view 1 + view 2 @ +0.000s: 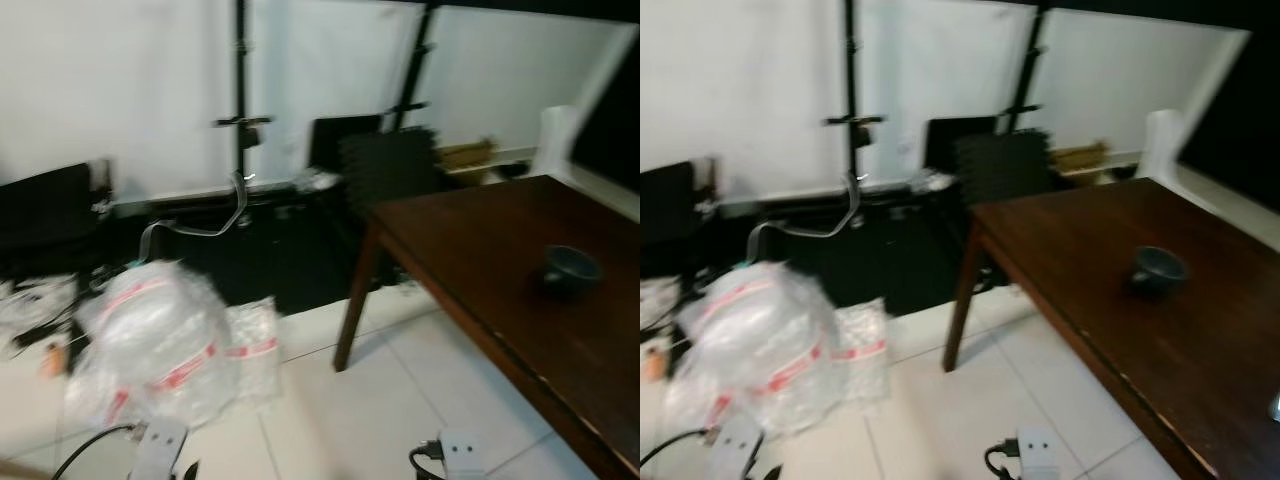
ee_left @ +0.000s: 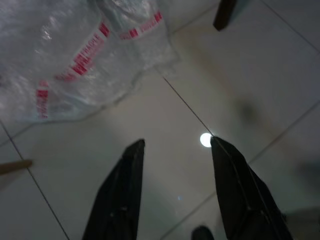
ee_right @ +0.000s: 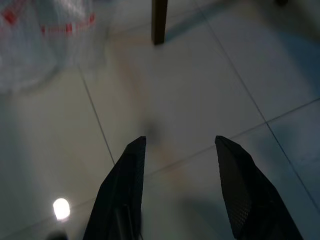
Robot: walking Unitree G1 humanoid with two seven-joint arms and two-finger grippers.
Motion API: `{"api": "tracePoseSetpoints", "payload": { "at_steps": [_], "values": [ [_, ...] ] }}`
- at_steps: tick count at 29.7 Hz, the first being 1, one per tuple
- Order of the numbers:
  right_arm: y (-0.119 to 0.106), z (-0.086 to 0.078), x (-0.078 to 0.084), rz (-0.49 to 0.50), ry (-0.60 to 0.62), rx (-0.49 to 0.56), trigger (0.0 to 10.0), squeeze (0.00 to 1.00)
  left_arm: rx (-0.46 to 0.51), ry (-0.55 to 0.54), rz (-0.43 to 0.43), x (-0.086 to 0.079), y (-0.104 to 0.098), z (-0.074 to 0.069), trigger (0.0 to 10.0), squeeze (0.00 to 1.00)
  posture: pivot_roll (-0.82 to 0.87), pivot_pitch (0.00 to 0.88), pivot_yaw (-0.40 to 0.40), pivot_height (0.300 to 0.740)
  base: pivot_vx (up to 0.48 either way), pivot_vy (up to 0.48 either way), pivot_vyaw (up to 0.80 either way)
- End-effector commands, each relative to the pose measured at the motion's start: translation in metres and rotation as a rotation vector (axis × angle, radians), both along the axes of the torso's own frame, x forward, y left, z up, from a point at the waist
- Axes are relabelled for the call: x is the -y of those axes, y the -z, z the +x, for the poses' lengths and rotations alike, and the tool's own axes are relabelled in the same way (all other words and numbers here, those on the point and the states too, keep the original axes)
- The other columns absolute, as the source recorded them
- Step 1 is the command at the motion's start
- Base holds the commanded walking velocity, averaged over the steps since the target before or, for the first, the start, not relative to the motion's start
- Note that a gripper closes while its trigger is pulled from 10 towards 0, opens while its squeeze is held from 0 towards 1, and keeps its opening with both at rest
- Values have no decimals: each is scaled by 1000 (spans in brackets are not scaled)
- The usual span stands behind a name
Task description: Setting the table
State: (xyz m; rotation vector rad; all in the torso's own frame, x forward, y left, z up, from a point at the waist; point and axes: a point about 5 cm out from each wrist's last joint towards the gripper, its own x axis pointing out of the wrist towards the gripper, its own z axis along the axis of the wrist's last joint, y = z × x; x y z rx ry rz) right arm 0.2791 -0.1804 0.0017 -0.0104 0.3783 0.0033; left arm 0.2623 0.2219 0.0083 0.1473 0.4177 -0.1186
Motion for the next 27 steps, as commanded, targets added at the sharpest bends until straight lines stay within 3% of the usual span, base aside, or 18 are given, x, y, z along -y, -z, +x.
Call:
{"api": "tracePoseSetpoints", "payload": {
  "at_steps": [1, 6, 12, 27],
  "values": [
    [-7, 2, 4, 5, 21, 50, 10000, 0, 26, -1, -7, 3, -4, 3, 10000, 0, 65, 136, 29, 740, 0, 0, -656],
    [-48, 25, 3, 60, 44, 249, 10000, 0, 146, 18, 2, 9, -29, 20, 10000, 0, 64, 133, 29, 740, 161, 0, -131],
    [-77, 38, 0, 52, 27, 367, 10000, 0, 253, 71, -7, 26, -54, 38, 10000, 0, 58, 133, 35, 740, 476, 0, -398],
    [-113, 36, 4, -52, 32, 525, 10000, 0, 357, 240, -19, 51, -84, 41, 10000, 0, 50, 141, 42, 740, 480, 0, -800]
  ]
}}
